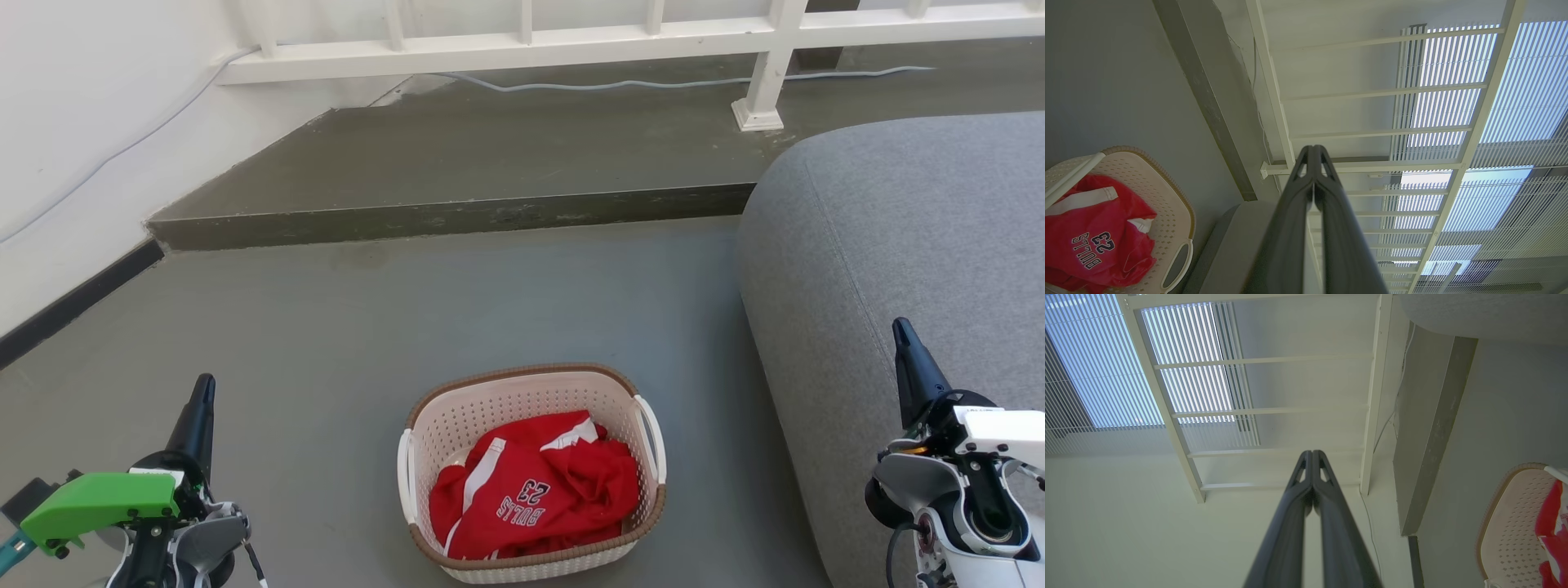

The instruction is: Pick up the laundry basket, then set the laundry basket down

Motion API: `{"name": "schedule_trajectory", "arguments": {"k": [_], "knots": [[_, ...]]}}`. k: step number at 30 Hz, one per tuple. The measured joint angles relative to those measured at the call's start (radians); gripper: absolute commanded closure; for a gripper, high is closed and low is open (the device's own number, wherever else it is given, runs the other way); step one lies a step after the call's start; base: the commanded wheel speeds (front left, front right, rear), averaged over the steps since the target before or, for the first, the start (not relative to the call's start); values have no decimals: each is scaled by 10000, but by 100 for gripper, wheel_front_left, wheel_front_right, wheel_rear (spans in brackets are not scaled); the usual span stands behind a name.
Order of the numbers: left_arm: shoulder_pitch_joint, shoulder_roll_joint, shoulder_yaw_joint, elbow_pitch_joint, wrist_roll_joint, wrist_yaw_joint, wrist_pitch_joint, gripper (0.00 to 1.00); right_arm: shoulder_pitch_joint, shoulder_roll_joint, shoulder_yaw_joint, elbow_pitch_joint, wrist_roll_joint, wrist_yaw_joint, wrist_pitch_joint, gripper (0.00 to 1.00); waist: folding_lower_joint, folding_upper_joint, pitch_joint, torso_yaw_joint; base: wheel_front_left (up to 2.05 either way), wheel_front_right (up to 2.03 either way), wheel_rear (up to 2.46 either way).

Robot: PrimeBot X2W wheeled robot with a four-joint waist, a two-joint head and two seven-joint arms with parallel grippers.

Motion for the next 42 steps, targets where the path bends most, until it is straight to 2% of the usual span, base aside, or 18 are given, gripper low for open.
{"name": "schedule_trajectory", "arguments": {"k": [42], "knots": [[1,-2,-8,-21,0,0,-2,100,0,2,-2,-27,0,0,0,100,0,0,1,0,0,0,0]]}}
